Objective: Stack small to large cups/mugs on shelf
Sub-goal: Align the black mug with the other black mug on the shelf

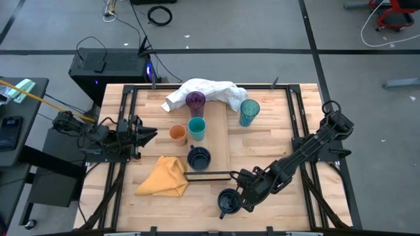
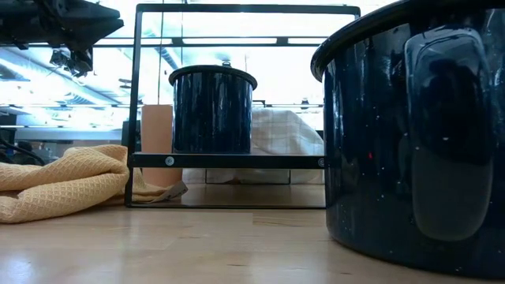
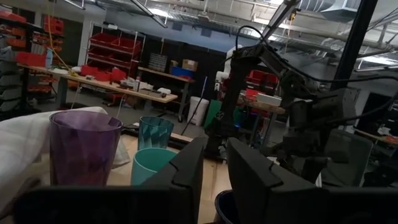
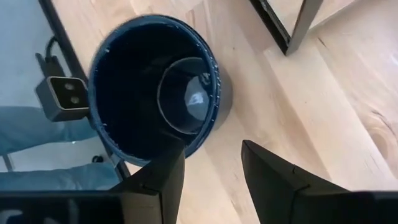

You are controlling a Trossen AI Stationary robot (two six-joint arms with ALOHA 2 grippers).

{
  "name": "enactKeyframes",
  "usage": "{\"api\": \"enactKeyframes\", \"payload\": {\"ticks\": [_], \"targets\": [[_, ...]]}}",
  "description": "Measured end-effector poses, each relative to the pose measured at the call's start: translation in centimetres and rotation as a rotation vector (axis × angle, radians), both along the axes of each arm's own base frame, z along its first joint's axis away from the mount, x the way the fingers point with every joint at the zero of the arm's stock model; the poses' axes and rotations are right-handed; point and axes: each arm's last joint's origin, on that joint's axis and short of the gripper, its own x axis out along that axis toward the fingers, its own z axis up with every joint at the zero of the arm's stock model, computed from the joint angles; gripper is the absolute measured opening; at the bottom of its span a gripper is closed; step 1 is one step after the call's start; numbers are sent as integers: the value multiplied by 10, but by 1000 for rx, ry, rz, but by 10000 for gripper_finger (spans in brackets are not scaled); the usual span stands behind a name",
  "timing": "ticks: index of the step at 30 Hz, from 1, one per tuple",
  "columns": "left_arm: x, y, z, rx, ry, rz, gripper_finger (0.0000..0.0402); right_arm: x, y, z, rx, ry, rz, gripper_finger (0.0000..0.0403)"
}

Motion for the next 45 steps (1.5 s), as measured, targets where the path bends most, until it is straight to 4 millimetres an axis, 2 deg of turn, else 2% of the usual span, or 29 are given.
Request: {"api": "enactKeyframes", "payload": {"ticks": [13, 22, 34, 45], "targets": [[0, 0, 0, 2, 1, -3, 76, 9, -5, -10, -15, 7, -40, 165], [0, 0, -1, 5, 9, -4, 84, 17, 1, -22, -5, 3, -43, 165], [0, 0, -1, 4, 9, -5, 82, 18, 2, -25, -18, 0, -46, 165], [0, 0, -1, -1, 9, -5, 79, 24, 6, -39, -15, 5, -65, 165]]}}
